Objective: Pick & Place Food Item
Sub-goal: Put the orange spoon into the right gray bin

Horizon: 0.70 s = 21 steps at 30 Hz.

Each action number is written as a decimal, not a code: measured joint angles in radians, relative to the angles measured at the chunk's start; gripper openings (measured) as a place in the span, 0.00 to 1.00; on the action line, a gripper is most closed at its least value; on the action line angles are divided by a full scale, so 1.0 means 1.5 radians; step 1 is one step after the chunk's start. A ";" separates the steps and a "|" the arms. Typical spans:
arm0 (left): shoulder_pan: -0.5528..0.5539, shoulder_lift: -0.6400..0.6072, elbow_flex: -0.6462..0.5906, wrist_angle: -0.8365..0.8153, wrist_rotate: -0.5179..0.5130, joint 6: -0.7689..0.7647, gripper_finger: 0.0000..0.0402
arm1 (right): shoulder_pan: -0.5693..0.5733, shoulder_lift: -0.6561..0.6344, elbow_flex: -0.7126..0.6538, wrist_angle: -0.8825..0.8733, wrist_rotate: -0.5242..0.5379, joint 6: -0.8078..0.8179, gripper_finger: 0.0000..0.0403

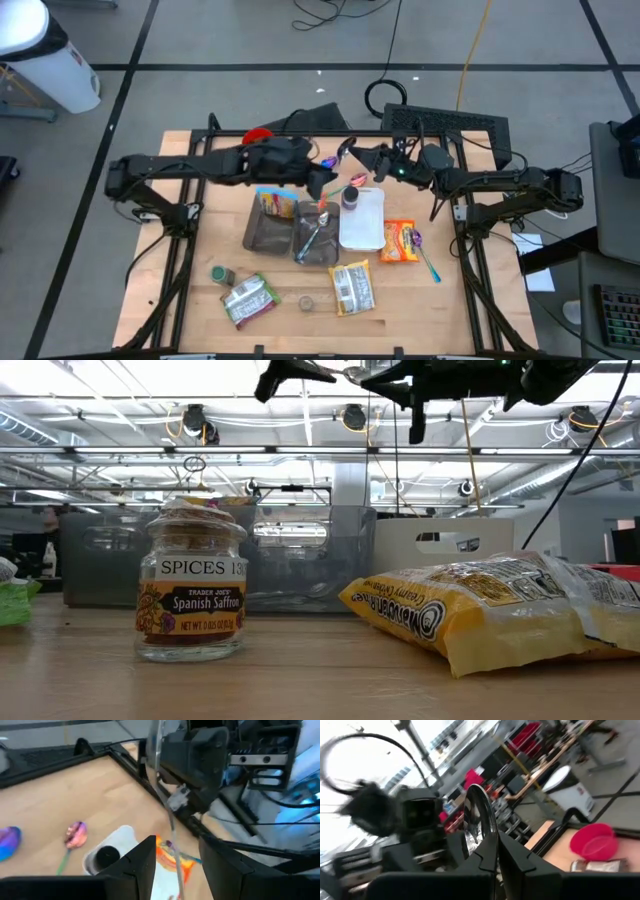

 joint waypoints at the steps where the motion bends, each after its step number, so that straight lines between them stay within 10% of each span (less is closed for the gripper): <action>1: -0.001 0.018 0.032 -0.046 -0.003 0.009 0.40 | 0.000 0.000 0.000 0.000 0.012 -0.003 0.00; 12: -0.034 0.204 0.346 -0.364 -0.179 0.140 0.40 | 0.000 0.000 0.000 -0.006 0.052 0.005 0.00; 21: -0.045 0.256 0.443 -0.444 -0.260 0.208 0.40 | 0.000 0.000 0.000 -0.011 0.052 0.004 0.00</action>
